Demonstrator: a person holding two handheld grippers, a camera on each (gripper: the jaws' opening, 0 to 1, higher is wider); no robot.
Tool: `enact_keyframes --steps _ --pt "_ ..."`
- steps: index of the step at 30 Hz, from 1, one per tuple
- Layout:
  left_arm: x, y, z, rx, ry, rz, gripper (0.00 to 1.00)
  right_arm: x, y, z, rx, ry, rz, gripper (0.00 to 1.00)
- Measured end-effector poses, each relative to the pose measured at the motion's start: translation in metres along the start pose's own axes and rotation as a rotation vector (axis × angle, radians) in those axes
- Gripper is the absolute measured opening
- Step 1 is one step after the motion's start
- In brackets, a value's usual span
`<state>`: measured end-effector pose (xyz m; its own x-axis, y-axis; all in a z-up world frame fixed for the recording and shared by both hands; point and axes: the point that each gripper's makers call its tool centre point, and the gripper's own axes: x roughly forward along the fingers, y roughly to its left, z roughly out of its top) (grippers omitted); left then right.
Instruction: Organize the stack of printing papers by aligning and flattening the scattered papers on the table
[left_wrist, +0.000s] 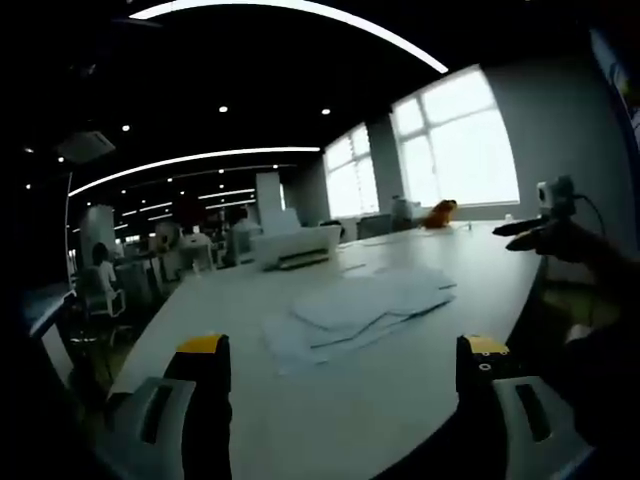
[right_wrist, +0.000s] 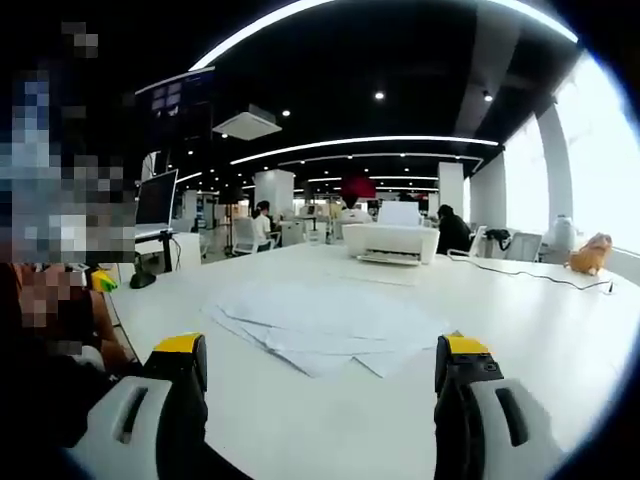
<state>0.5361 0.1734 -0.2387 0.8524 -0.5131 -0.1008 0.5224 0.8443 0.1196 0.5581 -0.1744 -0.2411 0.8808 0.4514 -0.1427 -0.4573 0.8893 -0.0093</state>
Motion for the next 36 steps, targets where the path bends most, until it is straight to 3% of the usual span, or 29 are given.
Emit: enact_keyframes --steps 36 --pt "0.0 -0.001 0.005 0.012 -0.011 0.0 0.95 0.027 0.029 0.026 -0.055 -0.027 0.065 0.9"
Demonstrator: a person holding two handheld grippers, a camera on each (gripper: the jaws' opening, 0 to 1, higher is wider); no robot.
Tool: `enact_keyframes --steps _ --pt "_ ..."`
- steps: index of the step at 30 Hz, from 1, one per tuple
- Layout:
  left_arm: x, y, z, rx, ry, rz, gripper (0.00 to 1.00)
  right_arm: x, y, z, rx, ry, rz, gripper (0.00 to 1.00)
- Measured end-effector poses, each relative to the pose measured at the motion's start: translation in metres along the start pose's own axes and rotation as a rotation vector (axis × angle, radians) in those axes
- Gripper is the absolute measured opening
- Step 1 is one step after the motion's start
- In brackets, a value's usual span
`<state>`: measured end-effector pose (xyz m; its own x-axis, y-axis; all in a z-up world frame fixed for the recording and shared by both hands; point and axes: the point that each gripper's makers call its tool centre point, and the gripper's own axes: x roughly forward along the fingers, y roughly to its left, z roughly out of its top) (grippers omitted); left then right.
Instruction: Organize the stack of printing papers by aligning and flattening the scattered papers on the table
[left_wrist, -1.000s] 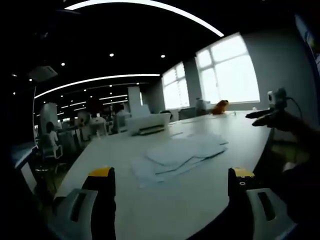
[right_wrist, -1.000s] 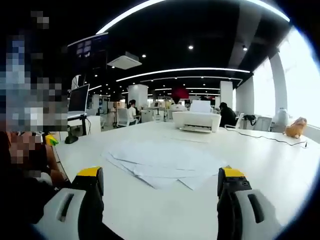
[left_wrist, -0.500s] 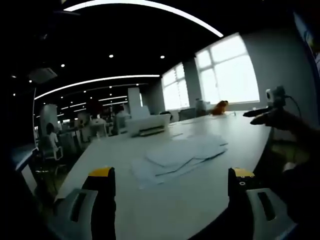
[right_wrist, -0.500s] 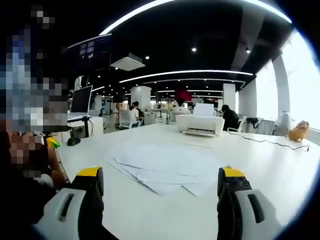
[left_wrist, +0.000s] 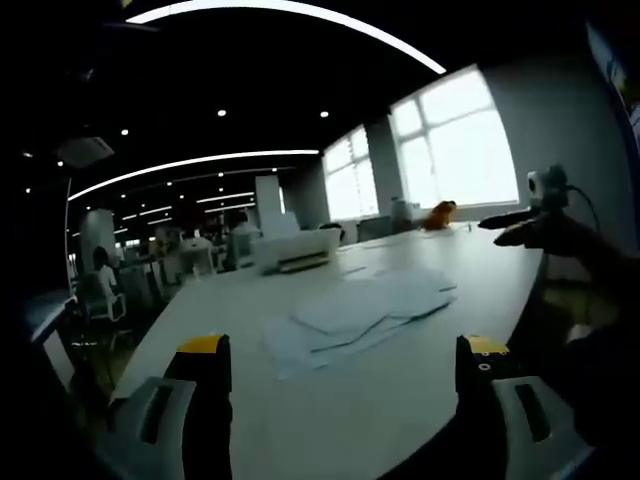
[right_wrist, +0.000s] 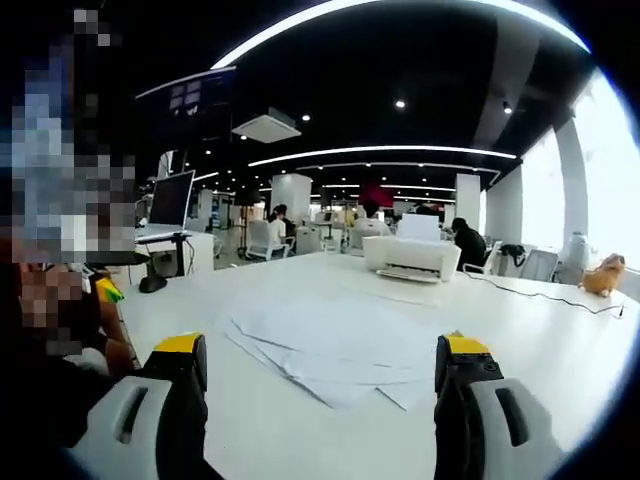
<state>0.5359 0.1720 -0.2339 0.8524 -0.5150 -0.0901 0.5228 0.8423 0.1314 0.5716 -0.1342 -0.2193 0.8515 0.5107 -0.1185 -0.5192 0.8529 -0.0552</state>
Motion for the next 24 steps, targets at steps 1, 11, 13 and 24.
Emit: enact_keyframes --steps 1,11,13,24 --pt "0.0 0.0 0.0 0.0 -0.001 0.0 0.95 0.003 0.002 0.001 0.002 0.001 0.005 0.9" --pt "0.0 -0.002 0.0 -0.002 -0.001 -0.008 0.95 0.021 0.02 0.013 -0.026 -0.015 0.051 0.9" --pt "0.0 -0.001 0.0 -0.003 0.0 -0.007 0.95 0.025 0.022 0.014 -0.035 -0.012 0.055 0.9" --pt "0.0 -0.002 0.001 0.0 0.0 -0.006 0.95 0.044 0.036 0.015 -0.036 -0.009 0.095 0.9"
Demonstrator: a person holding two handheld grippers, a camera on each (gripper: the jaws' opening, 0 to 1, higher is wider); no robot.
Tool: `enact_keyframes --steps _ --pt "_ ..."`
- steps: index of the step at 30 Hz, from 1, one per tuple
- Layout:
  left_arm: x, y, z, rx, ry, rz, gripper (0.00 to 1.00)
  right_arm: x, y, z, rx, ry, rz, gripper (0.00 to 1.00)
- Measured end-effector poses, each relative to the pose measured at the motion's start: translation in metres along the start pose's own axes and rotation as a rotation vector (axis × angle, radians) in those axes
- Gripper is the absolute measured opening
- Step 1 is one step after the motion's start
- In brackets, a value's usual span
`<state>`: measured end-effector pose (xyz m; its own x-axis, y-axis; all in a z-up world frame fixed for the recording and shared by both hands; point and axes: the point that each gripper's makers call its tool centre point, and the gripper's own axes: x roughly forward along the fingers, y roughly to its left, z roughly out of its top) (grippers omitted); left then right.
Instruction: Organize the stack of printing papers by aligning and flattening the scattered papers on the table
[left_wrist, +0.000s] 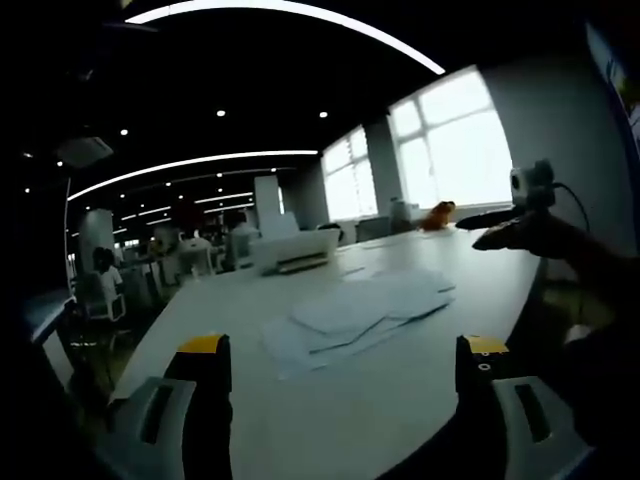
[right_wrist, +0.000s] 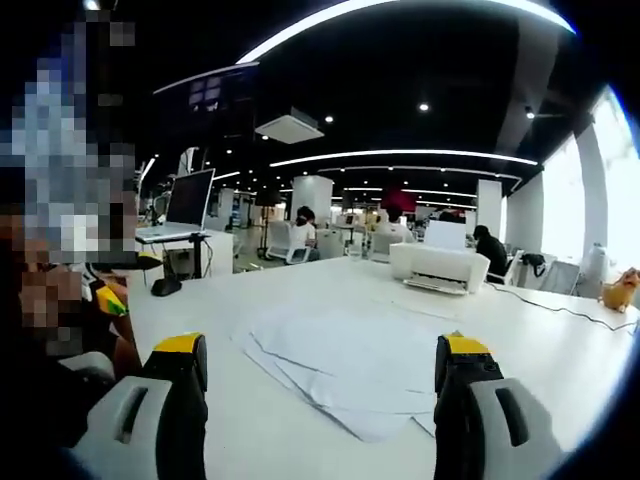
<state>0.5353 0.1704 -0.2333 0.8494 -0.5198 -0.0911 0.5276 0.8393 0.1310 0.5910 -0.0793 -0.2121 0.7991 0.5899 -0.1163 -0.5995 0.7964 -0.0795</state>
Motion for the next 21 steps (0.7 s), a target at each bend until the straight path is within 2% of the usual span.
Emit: enact_keyframes --steps 8,21 --pt "0.0 0.001 0.001 0.002 -0.001 0.001 0.95 0.013 0.007 0.002 0.008 -0.003 0.016 0.89" --pt "-0.003 0.004 0.002 0.002 -0.005 0.006 0.95 0.029 0.006 0.003 0.015 0.008 0.027 0.89"
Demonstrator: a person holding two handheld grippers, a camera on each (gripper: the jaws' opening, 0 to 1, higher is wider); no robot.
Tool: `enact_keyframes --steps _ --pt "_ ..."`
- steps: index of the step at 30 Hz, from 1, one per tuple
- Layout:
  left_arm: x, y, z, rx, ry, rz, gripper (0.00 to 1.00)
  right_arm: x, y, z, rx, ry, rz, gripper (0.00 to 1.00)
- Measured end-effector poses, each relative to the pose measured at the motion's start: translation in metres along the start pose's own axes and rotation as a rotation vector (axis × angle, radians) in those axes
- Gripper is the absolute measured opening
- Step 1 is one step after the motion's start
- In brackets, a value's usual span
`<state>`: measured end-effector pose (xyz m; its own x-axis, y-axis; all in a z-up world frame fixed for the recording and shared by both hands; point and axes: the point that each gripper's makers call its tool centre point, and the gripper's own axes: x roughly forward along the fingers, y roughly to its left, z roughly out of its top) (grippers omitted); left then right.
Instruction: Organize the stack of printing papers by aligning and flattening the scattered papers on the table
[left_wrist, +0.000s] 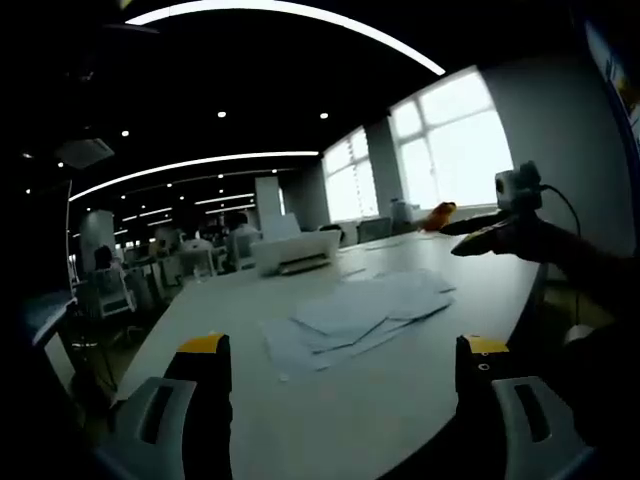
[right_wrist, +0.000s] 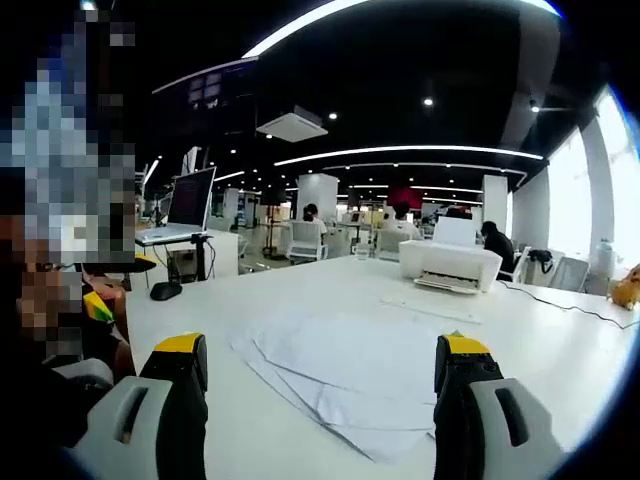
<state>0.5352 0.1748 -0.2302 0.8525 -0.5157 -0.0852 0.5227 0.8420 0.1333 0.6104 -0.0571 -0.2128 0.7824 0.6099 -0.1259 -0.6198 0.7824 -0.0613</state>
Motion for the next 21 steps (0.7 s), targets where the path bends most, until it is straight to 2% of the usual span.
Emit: enact_keyframes --steps 5,7,12,21 --pt "-0.001 0.001 0.001 0.0 -0.003 0.001 0.95 0.007 -0.003 0.0 0.002 -0.004 0.001 0.89" --pt "-0.001 0.002 0.001 0.0 -0.002 0.004 0.95 0.018 -0.01 -0.004 0.007 0.009 -0.009 0.89" --pt "-0.001 0.003 -0.001 -0.004 -0.002 0.008 0.95 0.024 -0.009 -0.011 0.031 0.019 0.0 0.89" --pt "-0.001 0.002 -0.003 -0.005 0.002 0.004 0.95 0.034 -0.011 -0.009 0.046 0.013 0.0 0.89"
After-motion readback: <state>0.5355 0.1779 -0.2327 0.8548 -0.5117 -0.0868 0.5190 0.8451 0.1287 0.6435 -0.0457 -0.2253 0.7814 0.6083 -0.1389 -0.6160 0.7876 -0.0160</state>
